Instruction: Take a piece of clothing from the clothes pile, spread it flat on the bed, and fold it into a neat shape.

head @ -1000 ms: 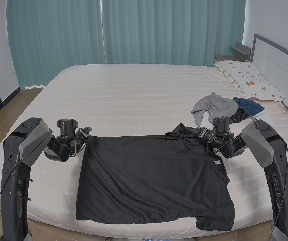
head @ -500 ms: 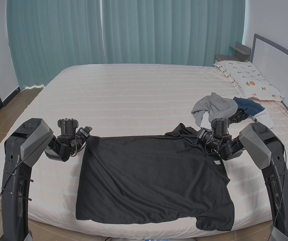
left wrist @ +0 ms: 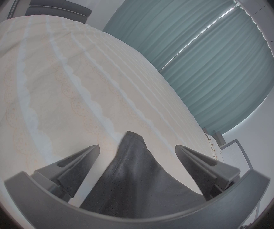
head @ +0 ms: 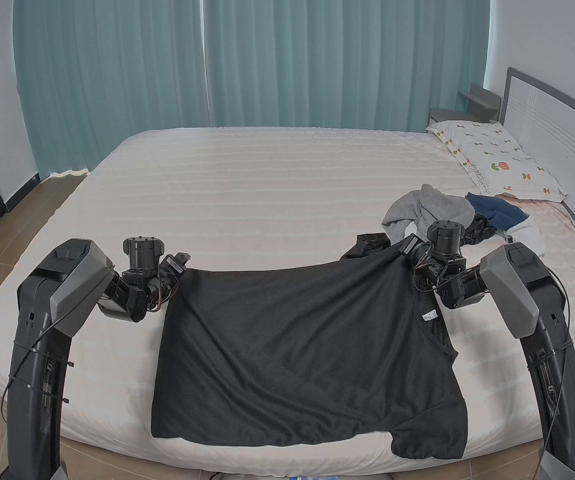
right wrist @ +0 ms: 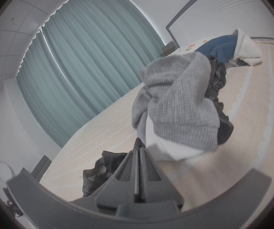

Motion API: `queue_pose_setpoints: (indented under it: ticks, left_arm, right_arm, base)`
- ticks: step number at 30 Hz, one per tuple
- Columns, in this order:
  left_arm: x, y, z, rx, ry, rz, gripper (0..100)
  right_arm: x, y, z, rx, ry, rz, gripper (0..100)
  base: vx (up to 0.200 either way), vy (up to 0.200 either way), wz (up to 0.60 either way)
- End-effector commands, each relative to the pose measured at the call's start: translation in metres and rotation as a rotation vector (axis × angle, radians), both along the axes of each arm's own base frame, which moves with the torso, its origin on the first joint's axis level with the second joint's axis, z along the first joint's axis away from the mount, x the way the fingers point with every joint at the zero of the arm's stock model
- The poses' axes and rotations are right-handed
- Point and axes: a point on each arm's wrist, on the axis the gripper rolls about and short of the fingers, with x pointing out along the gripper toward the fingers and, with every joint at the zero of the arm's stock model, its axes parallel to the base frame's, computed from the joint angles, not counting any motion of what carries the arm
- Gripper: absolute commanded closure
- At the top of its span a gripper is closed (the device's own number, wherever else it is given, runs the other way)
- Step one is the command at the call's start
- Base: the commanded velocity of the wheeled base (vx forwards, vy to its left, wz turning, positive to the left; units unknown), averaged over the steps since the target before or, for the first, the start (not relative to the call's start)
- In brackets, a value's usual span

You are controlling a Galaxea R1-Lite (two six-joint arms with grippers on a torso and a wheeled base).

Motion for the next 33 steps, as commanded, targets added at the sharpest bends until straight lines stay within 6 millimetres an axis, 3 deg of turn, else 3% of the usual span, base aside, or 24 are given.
queue_pose_setpoints:
  ticks: [1, 20, 25, 26, 33]
  left_arm:
    - [0.0, 0.0, -0.002, 0.001, 0.003, 0.001, 0]
    - [-0.001, -0.001, -0.002, 0.01, 0.005, 0.018, 0]
    - [-0.001, -0.001, -0.003, 0.012, 0.008, 0.016, 0]
    - [-0.001, -0.001, -0.003, 0.012, 0.008, 0.016, 0]
    - [0.001, -0.016, 0.001, 0.004, -0.008, -0.026, 0]
  right_arm:
    - [0.008, -0.005, -0.008, 0.0, -0.023, -0.034, 100]
    - [0.017, -0.015, -0.016, -0.008, -0.047, -0.1, 100]
    - [0.016, -0.015, -0.028, -0.014, -0.021, -0.1, 100]
    - [0.016, -0.014, -0.028, -0.014, -0.02, -0.096, 0]
    - [0.008, -0.01, -0.029, -0.023, 0.017, -0.088, 0]
  base:
    - [0.0, 0.0, 0.0]
    - [0.0, 0.0, 0.0]
    - [0.0, 0.0, 0.0]
    - [0.0, 0.0, 0.0]
    - [0.0, 0.0, 0.0]
